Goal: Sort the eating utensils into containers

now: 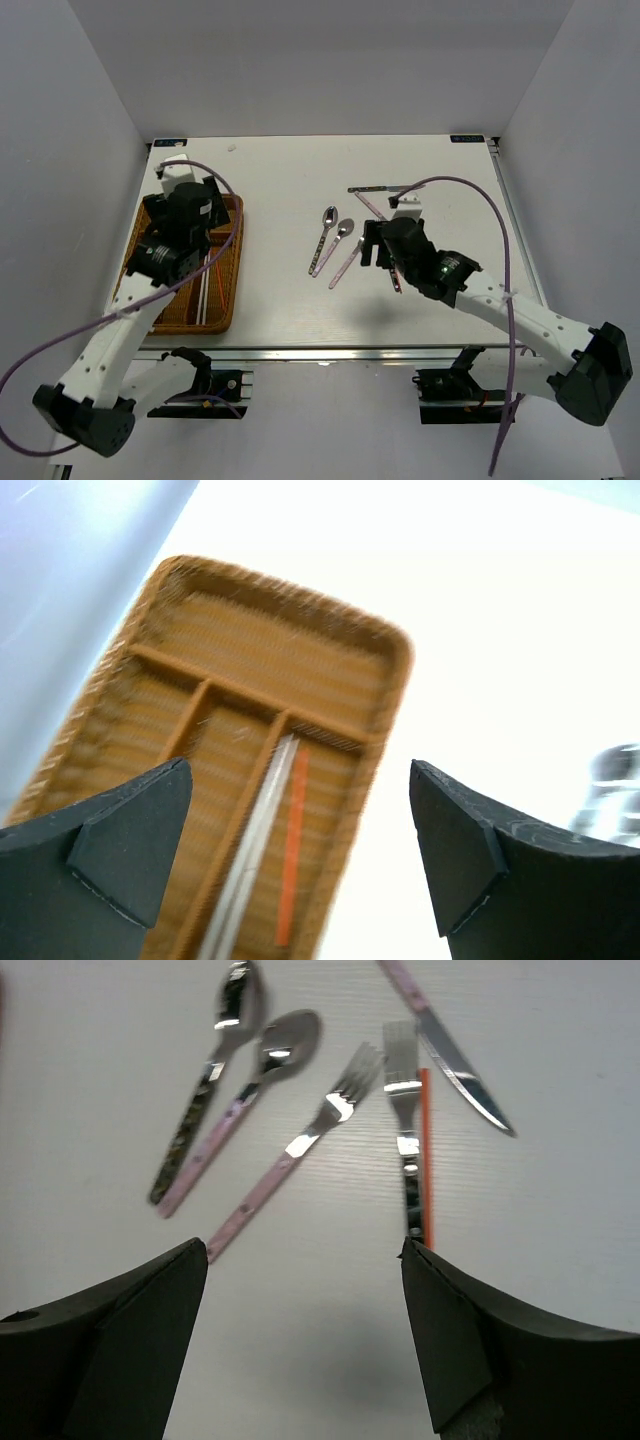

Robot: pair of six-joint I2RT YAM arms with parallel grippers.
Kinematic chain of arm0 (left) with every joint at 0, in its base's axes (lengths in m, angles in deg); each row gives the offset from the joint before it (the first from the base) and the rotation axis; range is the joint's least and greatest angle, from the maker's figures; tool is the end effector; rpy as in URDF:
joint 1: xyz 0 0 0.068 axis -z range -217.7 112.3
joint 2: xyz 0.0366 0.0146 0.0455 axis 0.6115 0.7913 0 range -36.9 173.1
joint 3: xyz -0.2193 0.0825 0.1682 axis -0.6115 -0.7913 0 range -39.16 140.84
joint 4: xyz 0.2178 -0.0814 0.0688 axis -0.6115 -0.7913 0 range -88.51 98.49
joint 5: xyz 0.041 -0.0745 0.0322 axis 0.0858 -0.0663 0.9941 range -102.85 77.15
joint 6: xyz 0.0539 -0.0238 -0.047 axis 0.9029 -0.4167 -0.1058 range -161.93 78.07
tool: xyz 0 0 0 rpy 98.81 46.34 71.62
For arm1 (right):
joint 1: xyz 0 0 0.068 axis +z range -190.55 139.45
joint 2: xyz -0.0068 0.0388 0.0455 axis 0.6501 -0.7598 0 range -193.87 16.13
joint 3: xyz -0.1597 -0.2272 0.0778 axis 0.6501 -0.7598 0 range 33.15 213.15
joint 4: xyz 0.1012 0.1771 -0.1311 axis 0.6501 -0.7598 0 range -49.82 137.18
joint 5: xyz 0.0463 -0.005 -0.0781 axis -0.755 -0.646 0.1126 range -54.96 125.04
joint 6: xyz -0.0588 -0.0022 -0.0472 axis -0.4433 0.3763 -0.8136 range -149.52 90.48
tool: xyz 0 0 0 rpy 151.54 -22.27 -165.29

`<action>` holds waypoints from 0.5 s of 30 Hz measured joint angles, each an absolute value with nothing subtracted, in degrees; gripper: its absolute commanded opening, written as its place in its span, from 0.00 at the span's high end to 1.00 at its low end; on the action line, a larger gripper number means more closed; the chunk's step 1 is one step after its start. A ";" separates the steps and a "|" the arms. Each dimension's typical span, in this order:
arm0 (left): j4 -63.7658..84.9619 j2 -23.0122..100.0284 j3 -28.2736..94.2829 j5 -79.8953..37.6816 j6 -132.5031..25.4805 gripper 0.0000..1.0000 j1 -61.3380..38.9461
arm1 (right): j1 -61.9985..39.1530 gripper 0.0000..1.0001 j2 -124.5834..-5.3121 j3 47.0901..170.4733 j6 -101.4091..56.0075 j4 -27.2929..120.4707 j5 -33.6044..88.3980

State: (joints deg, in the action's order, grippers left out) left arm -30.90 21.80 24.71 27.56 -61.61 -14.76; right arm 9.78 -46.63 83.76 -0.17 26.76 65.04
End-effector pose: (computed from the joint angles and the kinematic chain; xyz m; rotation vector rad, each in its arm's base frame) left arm 0.1948 -0.0377 0.3639 -0.3307 1.9989 0.2994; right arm 0.1732 0.1590 0.3044 -0.0774 2.0676 0.2971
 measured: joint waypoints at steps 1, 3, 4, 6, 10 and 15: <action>-30.84 19.88 25.26 26.16 -62.66 0.02 -14.78 | 6.69 0.24 -47.26 83.19 -0.61 27.17 63.66; -30.73 16.66 25.28 23.01 -63.91 0.02 -14.87 | -1.04 0.26 -47.77 81.37 -2.47 28.59 59.14; -30.16 15.05 24.71 21.37 -64.15 0.02 -14.89 | -5.59 0.27 -47.94 80.04 -3.41 29.78 56.12; -28.96 11.92 22.09 18.64 -64.15 0.02 -14.89 | -13.11 0.27 -49.03 78.05 -6.10 30.67 52.03; -26.14 5.30 12.60 15.62 -63.60 0.02 -14.87 | -16.87 0.40 -55.37 78.21 -11.08 31.15 47.55; -24.24 0.84 4.28 13.94 -63.41 0.02 -14.89 | -18.42 0.55 -65.93 82.18 -14.97 31.17 43.97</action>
State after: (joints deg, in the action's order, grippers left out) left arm -24.24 0.84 4.28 13.94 -63.41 -14.89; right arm -18.42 -65.93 82.18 -14.97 31.17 43.97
